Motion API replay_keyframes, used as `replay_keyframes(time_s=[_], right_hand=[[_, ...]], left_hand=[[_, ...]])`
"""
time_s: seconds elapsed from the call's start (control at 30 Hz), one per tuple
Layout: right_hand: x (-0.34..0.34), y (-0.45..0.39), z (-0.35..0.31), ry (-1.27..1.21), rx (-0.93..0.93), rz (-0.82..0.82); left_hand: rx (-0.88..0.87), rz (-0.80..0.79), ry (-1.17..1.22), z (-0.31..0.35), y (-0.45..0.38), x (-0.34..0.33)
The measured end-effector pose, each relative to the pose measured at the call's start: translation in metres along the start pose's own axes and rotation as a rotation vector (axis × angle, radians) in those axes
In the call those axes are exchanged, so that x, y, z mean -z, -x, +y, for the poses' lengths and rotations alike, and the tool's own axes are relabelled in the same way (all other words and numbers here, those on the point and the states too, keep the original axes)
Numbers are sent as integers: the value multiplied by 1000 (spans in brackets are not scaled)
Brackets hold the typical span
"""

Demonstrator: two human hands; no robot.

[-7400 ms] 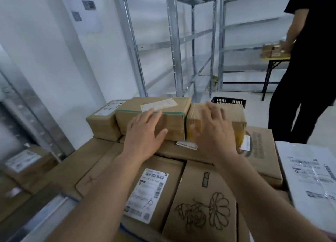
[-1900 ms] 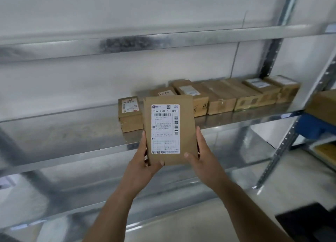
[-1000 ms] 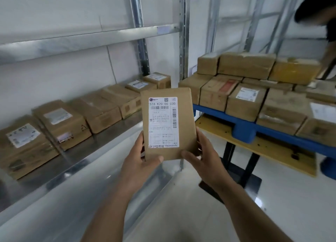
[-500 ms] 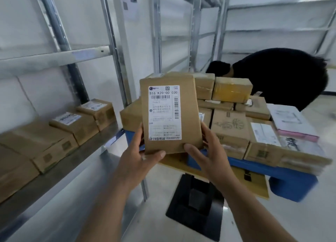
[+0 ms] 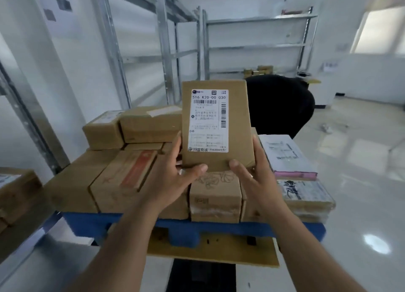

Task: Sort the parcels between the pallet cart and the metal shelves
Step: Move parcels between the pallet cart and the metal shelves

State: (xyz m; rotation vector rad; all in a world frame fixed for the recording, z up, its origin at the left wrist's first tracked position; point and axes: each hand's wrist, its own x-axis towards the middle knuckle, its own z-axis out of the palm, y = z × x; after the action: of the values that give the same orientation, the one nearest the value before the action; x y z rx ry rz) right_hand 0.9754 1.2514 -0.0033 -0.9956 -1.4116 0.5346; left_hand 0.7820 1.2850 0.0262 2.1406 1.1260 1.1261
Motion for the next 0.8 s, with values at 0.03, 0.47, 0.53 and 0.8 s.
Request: replay_keyframes(time_s=[0.03,0.47,0.53,0.8], right_hand=[[12,-7,4,-2,6,13],[139,-112,99,210,-233,181],[148,-126,115,229,-288,164],[148,-162,169,341,-400,-1]], left_hand=[[-14,-25,10,2,-14,-12],[43,-276,-381,9,-186,-140],[21,-254,-557,3,-204,-152],[98,-380,-867,-39,-244,-166]])
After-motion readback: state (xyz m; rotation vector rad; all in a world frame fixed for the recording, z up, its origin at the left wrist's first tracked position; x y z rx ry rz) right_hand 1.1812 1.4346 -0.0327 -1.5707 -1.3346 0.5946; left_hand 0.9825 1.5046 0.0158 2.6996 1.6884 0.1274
